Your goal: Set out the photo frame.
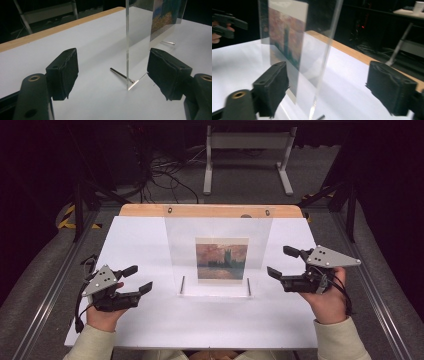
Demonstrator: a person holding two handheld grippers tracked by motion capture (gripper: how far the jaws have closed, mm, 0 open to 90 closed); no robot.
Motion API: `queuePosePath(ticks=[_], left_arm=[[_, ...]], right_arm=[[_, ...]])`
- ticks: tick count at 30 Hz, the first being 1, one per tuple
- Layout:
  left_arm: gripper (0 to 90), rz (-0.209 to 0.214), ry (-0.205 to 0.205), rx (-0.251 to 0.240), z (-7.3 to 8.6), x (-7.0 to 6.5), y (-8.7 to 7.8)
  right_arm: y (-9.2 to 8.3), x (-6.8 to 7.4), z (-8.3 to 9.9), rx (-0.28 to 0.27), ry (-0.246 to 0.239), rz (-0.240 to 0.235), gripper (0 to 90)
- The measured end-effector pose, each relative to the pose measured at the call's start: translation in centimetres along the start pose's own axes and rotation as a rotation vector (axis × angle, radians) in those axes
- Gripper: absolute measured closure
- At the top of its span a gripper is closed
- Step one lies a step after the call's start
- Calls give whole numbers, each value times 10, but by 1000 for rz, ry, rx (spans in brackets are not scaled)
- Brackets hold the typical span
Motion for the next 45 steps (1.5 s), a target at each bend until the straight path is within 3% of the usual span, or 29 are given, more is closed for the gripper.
queuePosePath(ticks=[6,12,16,30,34,45], left_arm=[[240,-13,0,24,9,5,-1],[224,-12,-7,47,19,12,1],[215,-21,0,80,27,16,6],[189,-2,-46,126,42,23,18],[185,-3,-40,140,44,23,20],[179,8,-98,136,51,29,23]], right_arm=[[-14,-9,19,34,58,25,138],[-22,-19,43,72,99,81,121],[-25,-23,61,106,112,92,121],[-20,-23,114,172,152,80,121],[-15,-21,131,199,174,77,119],[-5,-14,154,258,202,59,110]])
Point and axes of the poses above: each handheld gripper's, and its own axes: y roughly forward along the jaws, z roughly out of its underside, x roughly to its left, the point moved 7 cm from there along y, roughly forward along the jaws, and after that the axes turned 6 degrees about -y, right-handed, at the moved point
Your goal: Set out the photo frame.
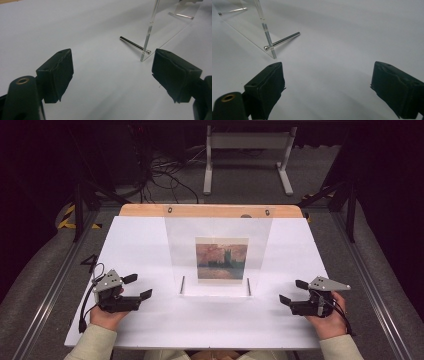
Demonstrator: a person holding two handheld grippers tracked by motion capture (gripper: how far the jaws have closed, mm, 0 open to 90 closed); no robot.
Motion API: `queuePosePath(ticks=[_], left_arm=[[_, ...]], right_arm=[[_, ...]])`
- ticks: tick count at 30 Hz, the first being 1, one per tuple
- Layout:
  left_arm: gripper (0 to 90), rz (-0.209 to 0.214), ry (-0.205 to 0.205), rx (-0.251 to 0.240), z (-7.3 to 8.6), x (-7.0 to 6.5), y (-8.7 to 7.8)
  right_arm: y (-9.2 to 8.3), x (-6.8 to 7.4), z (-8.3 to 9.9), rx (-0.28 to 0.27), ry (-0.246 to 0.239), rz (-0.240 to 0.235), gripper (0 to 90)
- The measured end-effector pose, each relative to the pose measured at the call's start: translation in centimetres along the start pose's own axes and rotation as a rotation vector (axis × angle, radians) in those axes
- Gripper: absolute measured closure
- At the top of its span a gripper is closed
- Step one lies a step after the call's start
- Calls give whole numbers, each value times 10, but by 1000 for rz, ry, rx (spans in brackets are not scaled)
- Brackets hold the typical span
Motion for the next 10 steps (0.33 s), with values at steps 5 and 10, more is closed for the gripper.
queuePosePath(ticks=[5,10], left_arm=[[177,2,-3,-5,0,0,0],[174,0,-2,-6,0,0,0]], right_arm=[[3,0,2,6,0,-2,109],[1,0,-1,-10,5,1,107]])
Point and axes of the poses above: each handheld gripper's, and its own axes: y roughly forward along the jaws, z roughly out of its underside, x roughly to its left, the point moved 7 cm from there along y, roughly forward along the jaws, and after that the axes turned 6 degrees about -y, right-handed, at the moved point
